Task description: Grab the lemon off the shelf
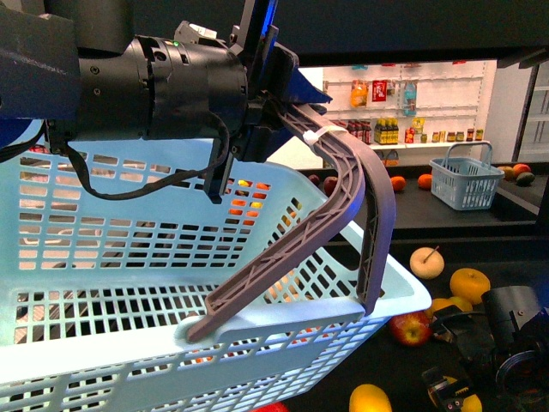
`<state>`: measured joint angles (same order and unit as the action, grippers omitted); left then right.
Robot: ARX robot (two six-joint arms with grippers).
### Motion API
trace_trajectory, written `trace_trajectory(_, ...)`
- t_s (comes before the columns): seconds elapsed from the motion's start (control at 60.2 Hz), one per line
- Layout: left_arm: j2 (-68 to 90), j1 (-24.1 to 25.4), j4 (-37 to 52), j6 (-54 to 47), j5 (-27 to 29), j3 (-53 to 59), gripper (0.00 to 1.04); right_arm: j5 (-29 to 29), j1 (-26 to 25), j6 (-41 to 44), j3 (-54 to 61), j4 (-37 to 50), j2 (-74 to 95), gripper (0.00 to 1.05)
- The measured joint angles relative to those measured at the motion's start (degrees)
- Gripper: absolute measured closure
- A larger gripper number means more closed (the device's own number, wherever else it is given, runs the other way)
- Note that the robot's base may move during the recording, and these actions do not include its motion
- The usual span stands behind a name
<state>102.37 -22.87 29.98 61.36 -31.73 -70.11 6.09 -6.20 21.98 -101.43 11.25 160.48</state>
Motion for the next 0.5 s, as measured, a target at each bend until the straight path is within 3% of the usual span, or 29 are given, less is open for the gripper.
trace_trajectory(0.432,0.0,0.0,0.0,0.0,0.0,0.0,0.98,-0.5,-0.2,-0.5,-2.8,-0.7,4.0,0.07)
trace_trajectory(0.498,0.0,0.0,0.0,0.0,0.0,0.0,0.98,-0.6,-0.2,-0.6,-3.3,-0.8,4.4,0.13)
